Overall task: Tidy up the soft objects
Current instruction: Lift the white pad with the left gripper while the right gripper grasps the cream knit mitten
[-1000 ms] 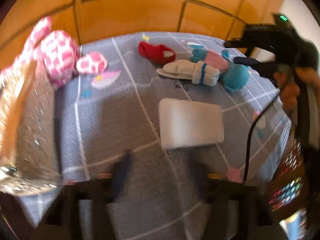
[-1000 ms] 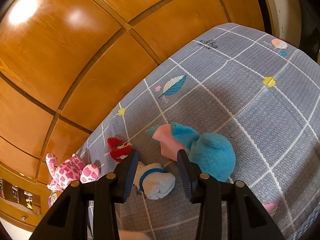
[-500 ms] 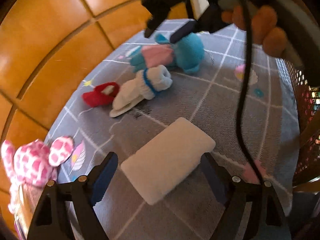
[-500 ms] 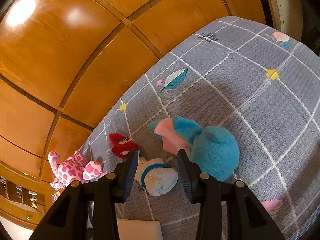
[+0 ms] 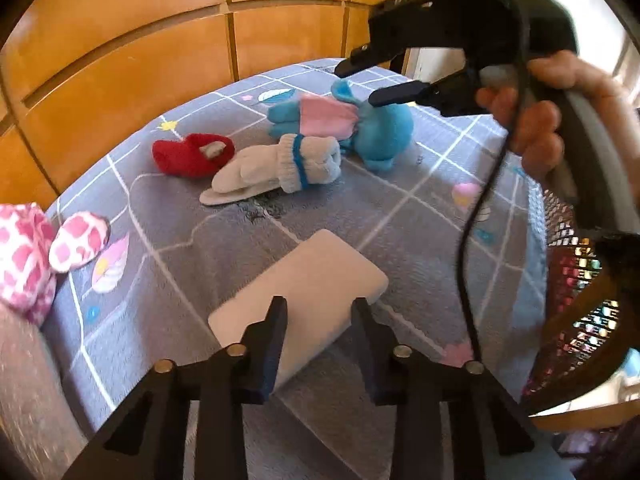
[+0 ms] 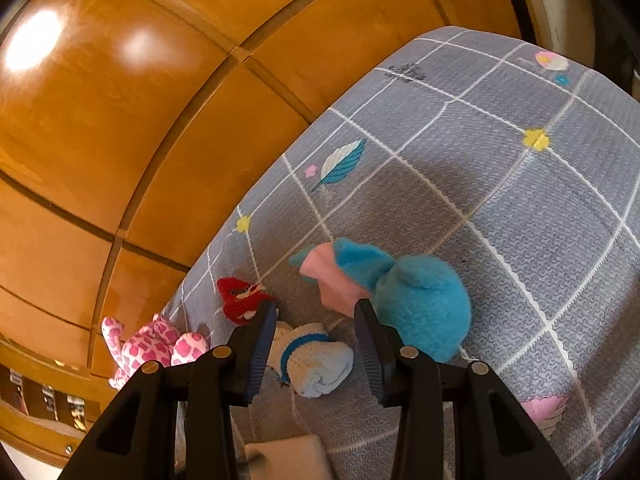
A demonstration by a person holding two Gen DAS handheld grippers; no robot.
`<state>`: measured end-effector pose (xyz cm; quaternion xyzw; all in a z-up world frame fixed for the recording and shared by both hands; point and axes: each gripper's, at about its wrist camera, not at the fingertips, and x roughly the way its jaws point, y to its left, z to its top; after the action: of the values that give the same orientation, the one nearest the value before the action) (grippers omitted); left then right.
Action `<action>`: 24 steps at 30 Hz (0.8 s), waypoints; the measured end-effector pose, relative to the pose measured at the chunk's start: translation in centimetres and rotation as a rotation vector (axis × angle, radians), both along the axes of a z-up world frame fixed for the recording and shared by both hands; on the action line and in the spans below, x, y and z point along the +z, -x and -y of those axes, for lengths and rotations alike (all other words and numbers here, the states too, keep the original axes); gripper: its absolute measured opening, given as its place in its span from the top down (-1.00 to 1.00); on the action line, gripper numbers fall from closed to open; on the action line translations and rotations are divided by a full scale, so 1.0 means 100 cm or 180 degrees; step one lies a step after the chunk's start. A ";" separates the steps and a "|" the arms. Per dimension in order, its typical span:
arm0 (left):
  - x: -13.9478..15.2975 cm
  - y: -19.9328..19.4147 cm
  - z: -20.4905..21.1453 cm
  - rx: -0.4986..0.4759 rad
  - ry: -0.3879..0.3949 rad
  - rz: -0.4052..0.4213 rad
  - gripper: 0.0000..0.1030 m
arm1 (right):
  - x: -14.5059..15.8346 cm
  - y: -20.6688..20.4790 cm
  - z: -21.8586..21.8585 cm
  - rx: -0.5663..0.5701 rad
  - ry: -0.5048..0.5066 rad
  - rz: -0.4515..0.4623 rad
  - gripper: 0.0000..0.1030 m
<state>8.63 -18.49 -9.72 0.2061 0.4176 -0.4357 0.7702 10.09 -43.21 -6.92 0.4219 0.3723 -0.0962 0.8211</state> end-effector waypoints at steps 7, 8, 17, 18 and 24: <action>-0.007 0.022 -0.025 0.0005 -0.0021 -0.0135 0.77 | -0.002 -0.002 0.000 -0.0021 0.0029 -0.0082 0.22; -0.009 0.023 -0.025 0.0004 -0.0036 -0.0111 0.61 | -0.002 -0.002 -0.001 -0.0009 0.0036 -0.0094 0.22; 0.010 0.018 0.011 -0.0393 -0.0478 0.0533 -0.49 | -0.005 -0.004 -0.004 0.0069 0.0045 -0.0135 0.22; 0.007 0.015 0.019 -0.0468 -0.0571 0.0536 -0.50 | -0.005 -0.004 -0.003 0.0073 0.0032 -0.0133 0.22; -0.009 0.001 0.056 -0.0792 -0.1044 0.0500 -0.74 | -0.006 -0.006 -0.005 0.0170 -0.0076 -0.0096 0.22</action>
<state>8.55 -24.05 -10.66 0.4120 0.3929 -0.4362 0.6969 10.73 -42.72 -7.48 0.4200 0.3969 -0.0761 0.8126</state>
